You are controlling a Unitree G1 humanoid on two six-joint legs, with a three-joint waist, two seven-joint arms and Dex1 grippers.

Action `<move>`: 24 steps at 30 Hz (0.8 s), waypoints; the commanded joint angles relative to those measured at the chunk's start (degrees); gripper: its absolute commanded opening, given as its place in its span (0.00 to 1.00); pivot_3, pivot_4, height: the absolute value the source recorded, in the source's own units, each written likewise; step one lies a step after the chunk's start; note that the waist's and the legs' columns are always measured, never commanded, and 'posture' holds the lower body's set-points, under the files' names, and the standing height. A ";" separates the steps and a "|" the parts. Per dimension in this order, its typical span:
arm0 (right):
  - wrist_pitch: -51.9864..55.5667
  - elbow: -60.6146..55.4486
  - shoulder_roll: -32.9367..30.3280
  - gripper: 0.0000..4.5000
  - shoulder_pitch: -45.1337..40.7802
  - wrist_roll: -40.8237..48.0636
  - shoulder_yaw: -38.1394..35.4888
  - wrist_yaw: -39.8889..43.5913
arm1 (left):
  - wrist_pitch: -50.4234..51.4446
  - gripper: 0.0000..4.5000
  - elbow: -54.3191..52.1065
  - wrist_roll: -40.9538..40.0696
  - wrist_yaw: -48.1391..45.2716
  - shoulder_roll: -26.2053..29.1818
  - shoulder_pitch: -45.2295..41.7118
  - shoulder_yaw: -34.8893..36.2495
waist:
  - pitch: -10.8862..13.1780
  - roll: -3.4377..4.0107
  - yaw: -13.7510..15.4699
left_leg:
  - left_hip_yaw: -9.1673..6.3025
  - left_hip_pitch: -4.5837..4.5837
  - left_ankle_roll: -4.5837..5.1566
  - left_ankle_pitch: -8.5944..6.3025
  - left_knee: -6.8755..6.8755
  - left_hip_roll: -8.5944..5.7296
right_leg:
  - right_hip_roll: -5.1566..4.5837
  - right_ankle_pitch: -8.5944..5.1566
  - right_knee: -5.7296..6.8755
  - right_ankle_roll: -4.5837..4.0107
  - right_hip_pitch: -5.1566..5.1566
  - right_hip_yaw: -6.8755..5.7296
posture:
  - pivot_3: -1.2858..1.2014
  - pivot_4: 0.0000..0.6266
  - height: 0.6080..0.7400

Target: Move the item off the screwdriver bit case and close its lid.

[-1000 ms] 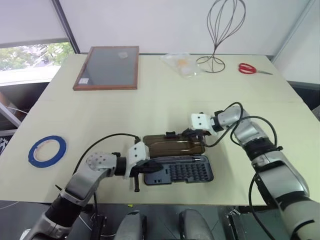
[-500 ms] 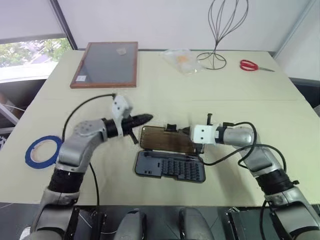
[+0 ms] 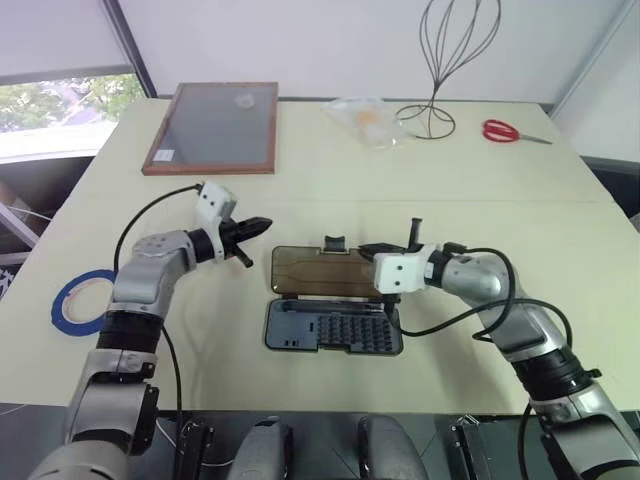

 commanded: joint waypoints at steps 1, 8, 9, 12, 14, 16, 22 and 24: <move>-0.44 -3.36 -0.43 0.02 -0.26 -0.07 -0.49 -1.03 | -3.73 0.00 3.75 1.74 -3.18 -0.75 -1.93 -1.33 | 0.01 -0.02 0.01 | 0.01 0.00 0.01 0.00 0.00 0.00 | 0.00 0.00 0.00 0.00 0.00 0.00 | 0.52 0.24 1.00; 0.56 -5.12 -1.06 0.02 0.43 -0.35 -0.54 -0.26 | -4.53 0.00 8.04 1.25 -13.19 -3.76 -3.22 -3.75 | 0.07 -0.08 0.02 | 0.00 -0.04 0.16 -0.09 0.02 0.00 | 0.01 0.00 0.00 0.00 0.00 -0.01 | 0.52 0.24 1.00; 0.77 -5.26 -1.04 0.02 0.53 -0.25 -0.56 -0.17 | -4.27 0.00 7.94 1.20 -14.20 -3.90 -3.12 -3.77 | 0.07 -0.08 0.02 | 0.00 -0.04 0.14 -0.08 0.02 0.00 | 0.01 0.00 0.00 0.00 0.00 -0.01 | 0.52 0.24 1.00; 1.14 -5.62 -1.23 0.02 0.84 -0.16 -0.60 0.02 | -3.16 0.00 7.57 0.97 -15.90 -4.13 -3.02 -3.70 | 0.07 -0.08 -0.11 | 0.00 -0.04 0.14 -0.07 0.02 0.01 | 0.01 0.00 0.00 0.00 -0.01 -0.01 | 0.52 0.24 1.00; 1.48 -5.81 -1.32 0.02 0.97 0.01 -0.58 0.13 | -2.62 0.00 7.19 1.13 -16.73 -4.10 -2.92 -3.87 | 0.07 -0.08 -0.05 | 0.00 -0.04 0.16 -0.09 0.02 0.01 | 0.02 0.00 0.00 0.00 -0.01 -0.01 | 0.52 0.24 1.00; 1.80 -5.85 -1.38 0.02 1.00 0.06 -0.50 0.22 | -2.54 0.00 6.96 1.41 -16.97 -4.13 -2.80 -3.88 | 0.07 -0.08 -0.03 | 0.00 -0.04 0.22 -0.12 0.02 0.00 | 0.02 0.00 0.00 0.00 -0.01 -0.01 | 0.52 0.24 1.00; 4.11 -6.75 -1.90 0.43 0.72 0.67 -0.66 2.04 | -3.25 0.00 7.37 2.01 -16.66 -4.31 -2.82 -3.68 | 0.07 -0.08 0.03 | -0.01 -0.04 0.29 -0.16 0.03 0.00 | 0.02 0.00 0.00 0.00 -0.01 -0.01 | 0.52 0.24 1.00; 5.82 -8.04 -2.62 0.65 0.85 2.10 -1.36 3.87 | -3.24 0.00 7.26 2.02 -16.63 -4.34 -2.87 -3.66 | 0.07 -0.07 0.06 | -0.01 -0.04 0.29 -0.16 0.03 0.00 | 0.01 0.00 0.00 0.00 0.00 -0.01 | 0.52 0.24 1.00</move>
